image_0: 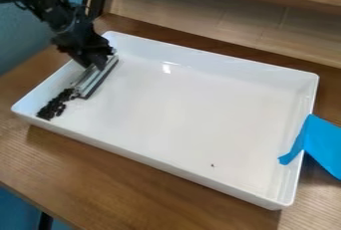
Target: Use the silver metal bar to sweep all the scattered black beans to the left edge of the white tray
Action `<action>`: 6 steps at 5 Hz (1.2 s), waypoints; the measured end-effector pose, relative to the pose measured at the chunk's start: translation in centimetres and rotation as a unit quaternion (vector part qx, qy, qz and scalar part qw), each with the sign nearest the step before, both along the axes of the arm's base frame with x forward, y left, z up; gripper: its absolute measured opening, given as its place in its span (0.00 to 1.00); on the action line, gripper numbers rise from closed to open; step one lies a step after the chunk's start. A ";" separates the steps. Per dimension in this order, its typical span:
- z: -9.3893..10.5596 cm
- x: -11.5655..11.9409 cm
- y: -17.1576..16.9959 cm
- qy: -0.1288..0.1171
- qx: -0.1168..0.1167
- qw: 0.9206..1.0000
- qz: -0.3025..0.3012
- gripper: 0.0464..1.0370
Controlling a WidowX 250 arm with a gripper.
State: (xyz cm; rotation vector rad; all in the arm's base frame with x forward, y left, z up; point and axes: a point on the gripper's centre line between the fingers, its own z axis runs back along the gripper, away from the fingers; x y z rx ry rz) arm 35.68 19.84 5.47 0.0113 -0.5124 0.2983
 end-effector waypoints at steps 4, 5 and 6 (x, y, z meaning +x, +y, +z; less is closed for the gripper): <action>6.7 0.9 -18.2 -0.014 0.003 1.000 -0.024 0.28; 6.1 1.1 -22.5 -0.040 0.037 0.998 -0.032 0.28; 3.3 1.7 -24.7 -0.025 0.056 0.997 -0.037 0.28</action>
